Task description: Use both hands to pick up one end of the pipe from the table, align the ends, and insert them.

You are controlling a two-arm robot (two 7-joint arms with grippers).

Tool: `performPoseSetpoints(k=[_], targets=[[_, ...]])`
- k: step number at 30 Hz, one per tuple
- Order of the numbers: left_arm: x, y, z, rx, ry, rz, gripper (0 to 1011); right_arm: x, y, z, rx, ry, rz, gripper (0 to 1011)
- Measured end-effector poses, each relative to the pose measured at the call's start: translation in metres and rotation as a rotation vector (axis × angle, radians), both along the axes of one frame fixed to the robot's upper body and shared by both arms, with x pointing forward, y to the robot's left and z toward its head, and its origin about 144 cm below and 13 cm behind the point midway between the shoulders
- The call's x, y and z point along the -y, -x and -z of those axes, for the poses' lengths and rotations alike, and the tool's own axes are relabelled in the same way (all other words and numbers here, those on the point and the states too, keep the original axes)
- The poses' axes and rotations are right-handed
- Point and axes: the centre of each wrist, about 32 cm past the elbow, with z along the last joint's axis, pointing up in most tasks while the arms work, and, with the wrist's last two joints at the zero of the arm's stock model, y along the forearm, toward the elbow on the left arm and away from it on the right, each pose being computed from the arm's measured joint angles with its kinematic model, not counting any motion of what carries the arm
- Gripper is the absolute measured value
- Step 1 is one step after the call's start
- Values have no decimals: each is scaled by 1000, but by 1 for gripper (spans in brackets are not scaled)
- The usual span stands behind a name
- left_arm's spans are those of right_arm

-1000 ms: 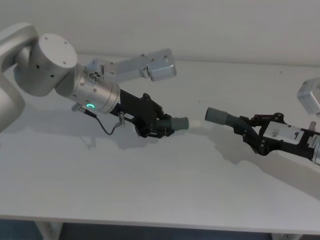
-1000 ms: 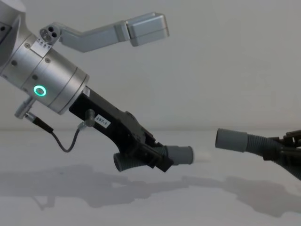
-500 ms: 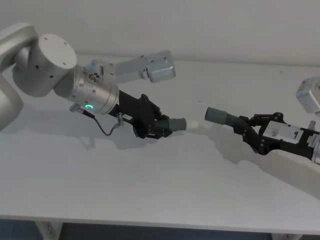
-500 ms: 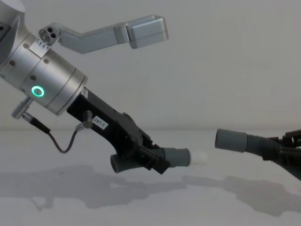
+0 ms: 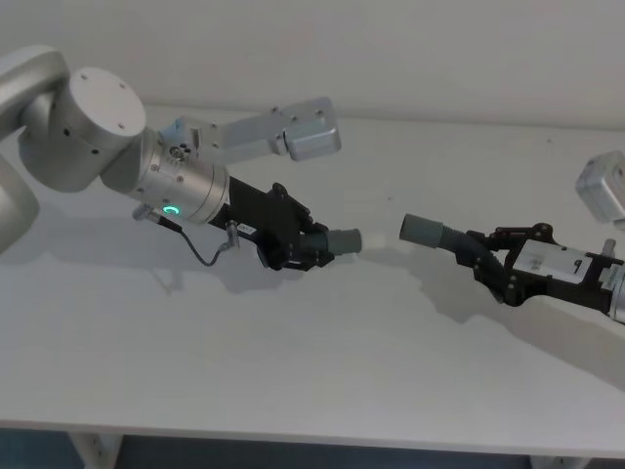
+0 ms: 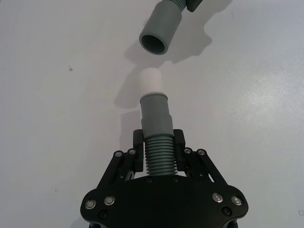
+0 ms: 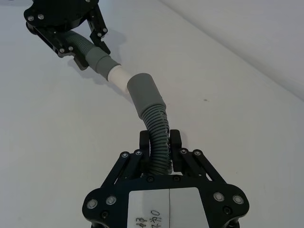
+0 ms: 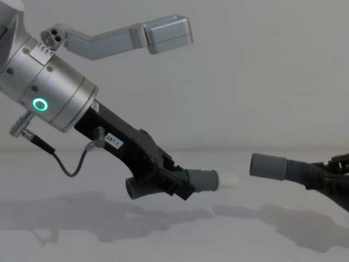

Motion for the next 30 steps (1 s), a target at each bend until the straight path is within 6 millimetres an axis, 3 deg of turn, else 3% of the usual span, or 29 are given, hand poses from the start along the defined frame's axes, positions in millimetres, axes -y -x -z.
performPoseSetpoints(k=[30], targets=[[9, -3, 5, 20, 45, -13, 354, -1, 2, 1, -17, 3, -4, 243]])
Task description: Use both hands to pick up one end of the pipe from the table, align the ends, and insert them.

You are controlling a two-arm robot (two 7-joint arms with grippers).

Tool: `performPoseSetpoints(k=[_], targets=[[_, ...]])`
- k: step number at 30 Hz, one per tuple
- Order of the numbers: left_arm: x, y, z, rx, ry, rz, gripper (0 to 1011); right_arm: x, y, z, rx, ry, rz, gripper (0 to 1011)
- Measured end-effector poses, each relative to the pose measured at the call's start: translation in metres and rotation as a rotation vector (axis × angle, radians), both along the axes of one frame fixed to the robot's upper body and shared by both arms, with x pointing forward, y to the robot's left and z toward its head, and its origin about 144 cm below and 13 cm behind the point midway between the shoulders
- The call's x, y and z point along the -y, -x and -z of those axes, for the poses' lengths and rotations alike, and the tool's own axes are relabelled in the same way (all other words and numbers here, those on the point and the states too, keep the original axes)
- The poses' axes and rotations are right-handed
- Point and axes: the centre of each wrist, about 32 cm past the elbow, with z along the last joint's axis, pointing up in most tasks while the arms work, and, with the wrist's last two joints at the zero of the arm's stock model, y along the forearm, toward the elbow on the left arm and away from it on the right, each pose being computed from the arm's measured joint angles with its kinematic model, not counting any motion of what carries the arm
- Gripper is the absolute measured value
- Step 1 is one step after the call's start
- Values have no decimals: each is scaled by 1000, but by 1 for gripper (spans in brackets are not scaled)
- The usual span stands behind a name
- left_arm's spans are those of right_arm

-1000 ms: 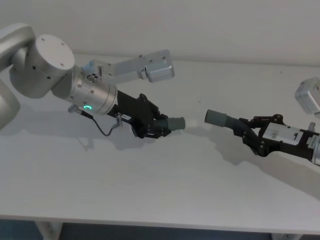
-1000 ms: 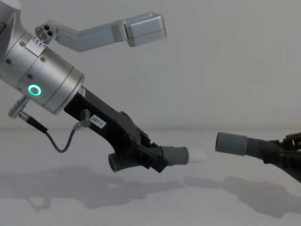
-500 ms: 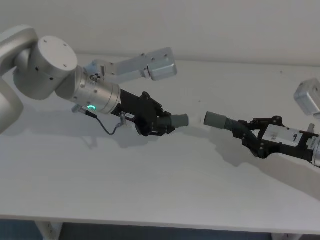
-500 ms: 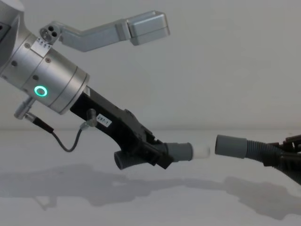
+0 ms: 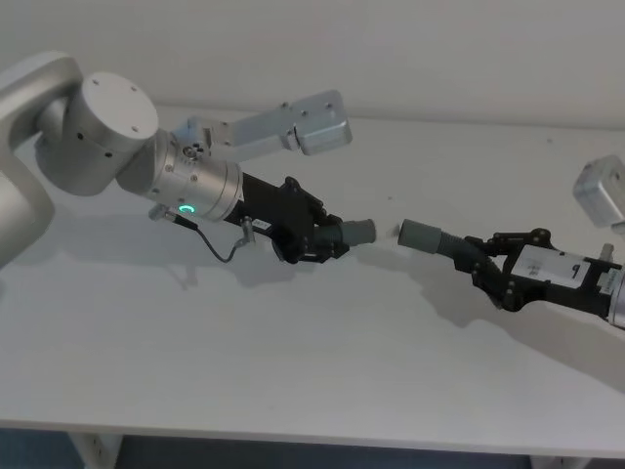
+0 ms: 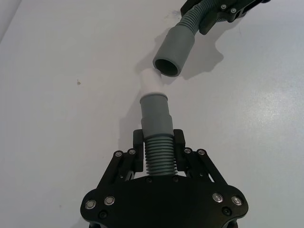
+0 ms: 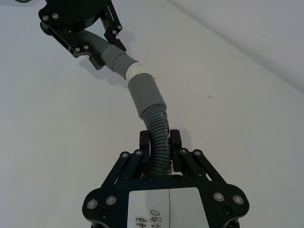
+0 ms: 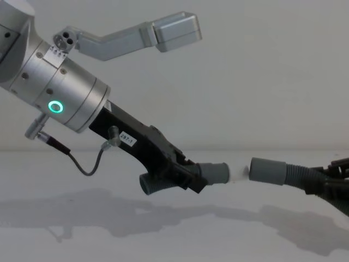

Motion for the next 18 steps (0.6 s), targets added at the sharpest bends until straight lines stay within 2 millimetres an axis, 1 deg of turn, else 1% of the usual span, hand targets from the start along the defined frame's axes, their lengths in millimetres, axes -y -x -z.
performPoseSetpoints(k=[18], targets=[[-1, 2, 0, -11, 3, 3, 354, -1, -1, 1, -9, 11, 19, 244]])
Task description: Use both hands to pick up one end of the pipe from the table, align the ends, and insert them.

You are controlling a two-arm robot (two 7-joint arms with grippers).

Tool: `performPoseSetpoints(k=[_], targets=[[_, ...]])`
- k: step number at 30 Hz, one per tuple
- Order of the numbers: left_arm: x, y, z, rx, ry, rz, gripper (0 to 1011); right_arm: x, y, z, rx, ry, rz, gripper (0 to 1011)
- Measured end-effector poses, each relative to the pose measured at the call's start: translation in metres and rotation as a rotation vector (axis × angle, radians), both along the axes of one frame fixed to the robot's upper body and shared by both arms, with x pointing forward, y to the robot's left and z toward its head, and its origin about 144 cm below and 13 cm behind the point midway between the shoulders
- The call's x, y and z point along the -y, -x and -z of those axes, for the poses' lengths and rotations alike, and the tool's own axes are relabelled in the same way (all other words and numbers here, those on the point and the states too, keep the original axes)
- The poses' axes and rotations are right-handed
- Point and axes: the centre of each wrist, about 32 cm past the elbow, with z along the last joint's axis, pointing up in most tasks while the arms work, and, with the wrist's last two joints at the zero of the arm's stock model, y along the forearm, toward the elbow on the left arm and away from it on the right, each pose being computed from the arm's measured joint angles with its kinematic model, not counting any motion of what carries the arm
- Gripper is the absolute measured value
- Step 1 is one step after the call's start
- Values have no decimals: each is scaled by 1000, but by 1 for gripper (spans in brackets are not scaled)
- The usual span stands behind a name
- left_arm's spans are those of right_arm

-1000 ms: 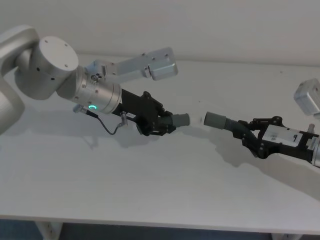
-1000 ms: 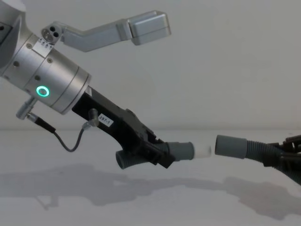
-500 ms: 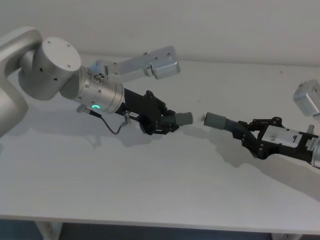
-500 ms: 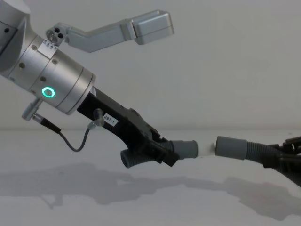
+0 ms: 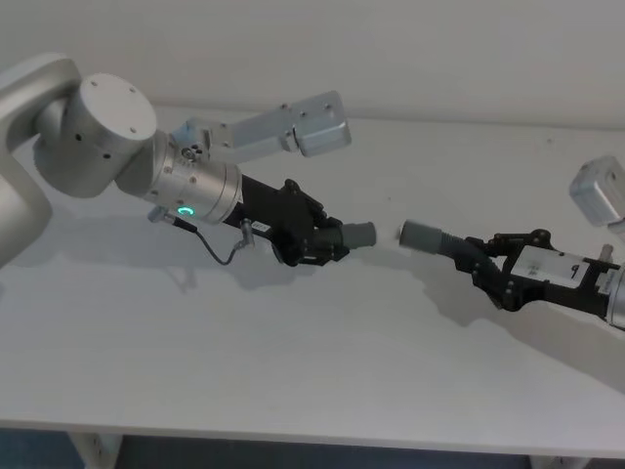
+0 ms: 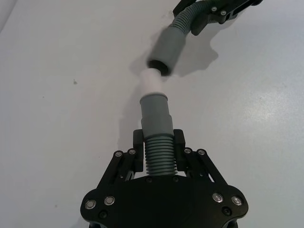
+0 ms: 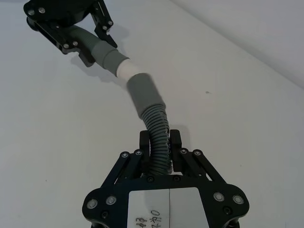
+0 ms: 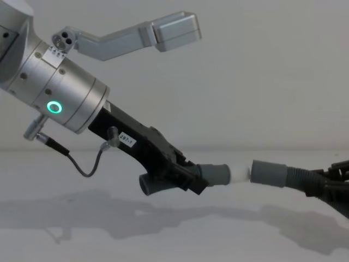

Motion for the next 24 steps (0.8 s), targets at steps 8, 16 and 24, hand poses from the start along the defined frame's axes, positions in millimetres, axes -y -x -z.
performPoseSetpoints(k=[8, 16, 24], targets=[[-2, 2, 0, -2, -15, -14, 354, 0, -1, 1, -3, 4, 6, 244], [-5, 3, 0, 7, -32, -39, 354, 0, -2, 1, -2, 3, 8, 244], [-7, 4, 0, 17, -28, -63, 354, 0, -3, 2, 5, -1, 8, 244]])
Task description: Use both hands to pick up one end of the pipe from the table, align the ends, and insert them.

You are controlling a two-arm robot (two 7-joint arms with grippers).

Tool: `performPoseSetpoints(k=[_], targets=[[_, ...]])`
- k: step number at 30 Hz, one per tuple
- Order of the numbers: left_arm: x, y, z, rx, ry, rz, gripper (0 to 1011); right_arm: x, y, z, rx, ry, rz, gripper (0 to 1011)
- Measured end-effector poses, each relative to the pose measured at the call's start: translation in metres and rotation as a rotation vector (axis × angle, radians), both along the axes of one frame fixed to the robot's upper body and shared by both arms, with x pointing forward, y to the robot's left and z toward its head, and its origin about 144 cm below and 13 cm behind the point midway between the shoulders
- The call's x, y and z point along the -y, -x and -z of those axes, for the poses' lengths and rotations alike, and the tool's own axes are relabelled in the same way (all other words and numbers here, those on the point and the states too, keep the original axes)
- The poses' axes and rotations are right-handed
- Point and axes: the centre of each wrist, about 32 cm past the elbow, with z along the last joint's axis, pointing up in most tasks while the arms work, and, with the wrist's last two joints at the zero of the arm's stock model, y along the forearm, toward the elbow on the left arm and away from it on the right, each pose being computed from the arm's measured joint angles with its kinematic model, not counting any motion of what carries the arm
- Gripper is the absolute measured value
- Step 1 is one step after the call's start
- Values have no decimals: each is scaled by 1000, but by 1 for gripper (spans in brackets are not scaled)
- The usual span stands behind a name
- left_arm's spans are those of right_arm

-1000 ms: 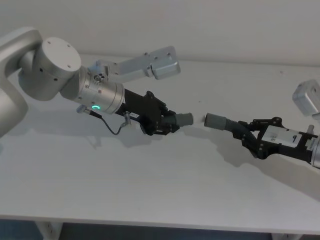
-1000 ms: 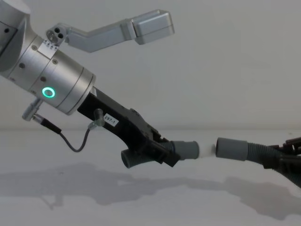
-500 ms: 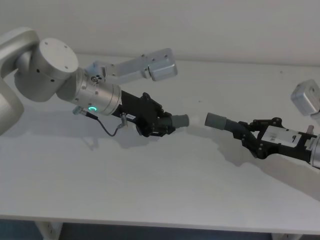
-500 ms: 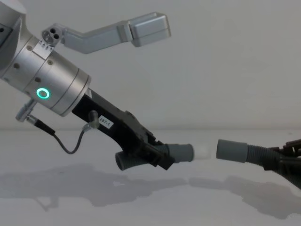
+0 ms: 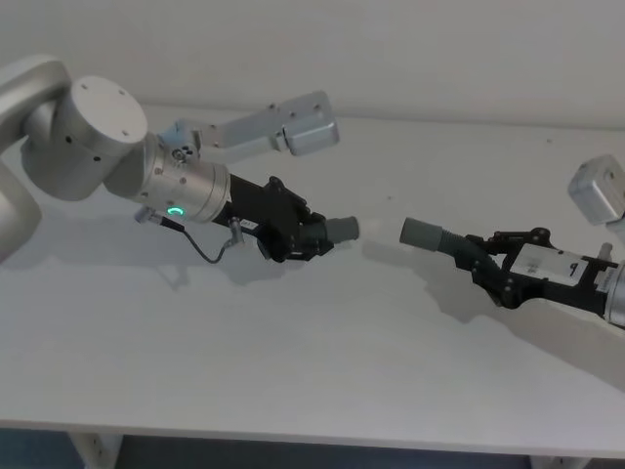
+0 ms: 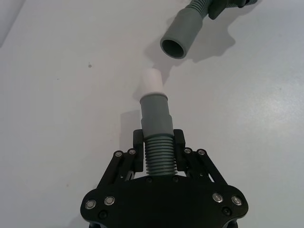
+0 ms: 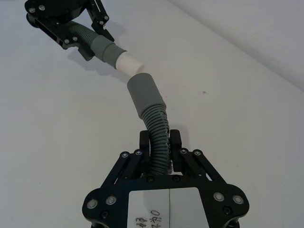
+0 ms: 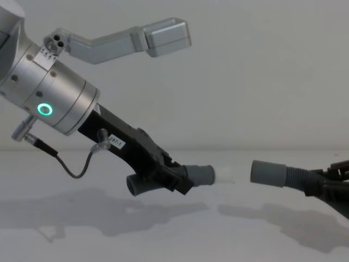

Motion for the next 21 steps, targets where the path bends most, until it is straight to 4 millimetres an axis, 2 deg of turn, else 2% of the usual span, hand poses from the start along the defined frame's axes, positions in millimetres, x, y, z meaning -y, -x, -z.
performPoseSetpoints(k=[21], targets=[[1, -2, -1, -2, 55, -12, 354, -4, -1, 3, 26, -16, 24, 244]])
